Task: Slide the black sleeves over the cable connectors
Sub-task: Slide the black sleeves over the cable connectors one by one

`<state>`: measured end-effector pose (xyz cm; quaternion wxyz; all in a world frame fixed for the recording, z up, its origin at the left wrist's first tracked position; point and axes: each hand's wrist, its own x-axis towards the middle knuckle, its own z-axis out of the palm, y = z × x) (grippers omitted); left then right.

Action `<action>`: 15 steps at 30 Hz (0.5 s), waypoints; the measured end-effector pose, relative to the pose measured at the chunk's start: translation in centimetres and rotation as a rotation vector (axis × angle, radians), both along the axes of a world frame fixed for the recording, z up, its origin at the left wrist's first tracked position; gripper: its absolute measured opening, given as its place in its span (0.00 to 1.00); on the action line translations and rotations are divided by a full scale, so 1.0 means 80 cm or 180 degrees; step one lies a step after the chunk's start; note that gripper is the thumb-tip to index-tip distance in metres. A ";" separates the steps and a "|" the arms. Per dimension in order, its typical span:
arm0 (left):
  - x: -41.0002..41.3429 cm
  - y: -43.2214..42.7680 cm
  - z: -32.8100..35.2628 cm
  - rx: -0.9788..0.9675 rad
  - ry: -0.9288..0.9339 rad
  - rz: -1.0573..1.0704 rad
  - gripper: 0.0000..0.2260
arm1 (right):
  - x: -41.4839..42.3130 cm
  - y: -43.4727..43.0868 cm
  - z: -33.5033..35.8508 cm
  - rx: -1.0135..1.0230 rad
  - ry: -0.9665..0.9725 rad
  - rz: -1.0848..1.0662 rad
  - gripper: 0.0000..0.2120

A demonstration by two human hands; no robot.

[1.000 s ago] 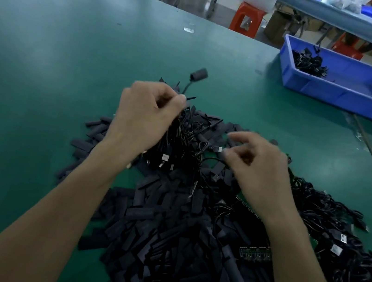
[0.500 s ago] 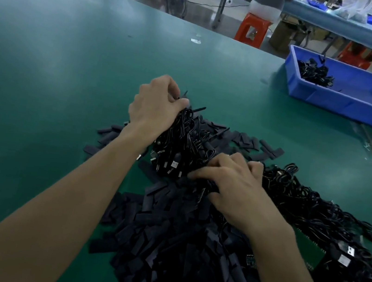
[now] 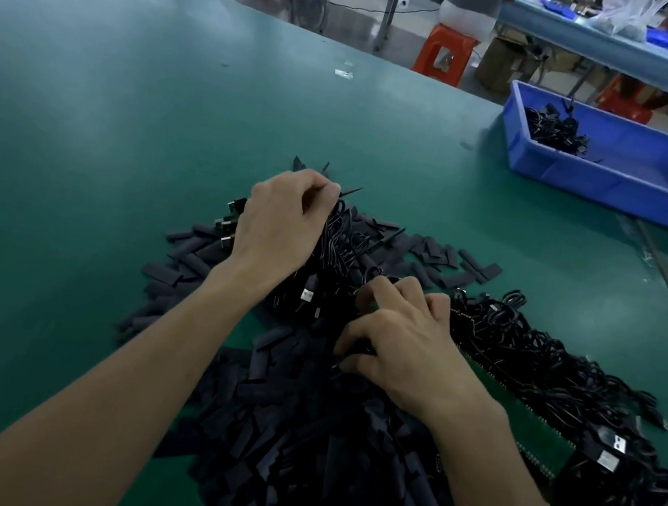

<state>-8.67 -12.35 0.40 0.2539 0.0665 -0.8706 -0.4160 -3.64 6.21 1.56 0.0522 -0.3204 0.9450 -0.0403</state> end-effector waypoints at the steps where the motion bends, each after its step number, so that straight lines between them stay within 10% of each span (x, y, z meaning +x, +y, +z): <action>1: 0.002 0.000 -0.003 0.0004 0.0048 0.0000 0.12 | 0.001 -0.002 -0.002 -0.0044 0.0088 0.0008 0.06; 9: 0.030 0.001 -0.026 0.0157 0.0695 0.0282 0.09 | -0.005 -0.003 -0.017 -0.0161 0.0164 0.0114 0.07; 15: 0.050 0.015 -0.018 0.0368 0.1298 -0.0271 0.12 | -0.018 -0.001 0.009 -0.2898 0.0120 -0.0599 0.08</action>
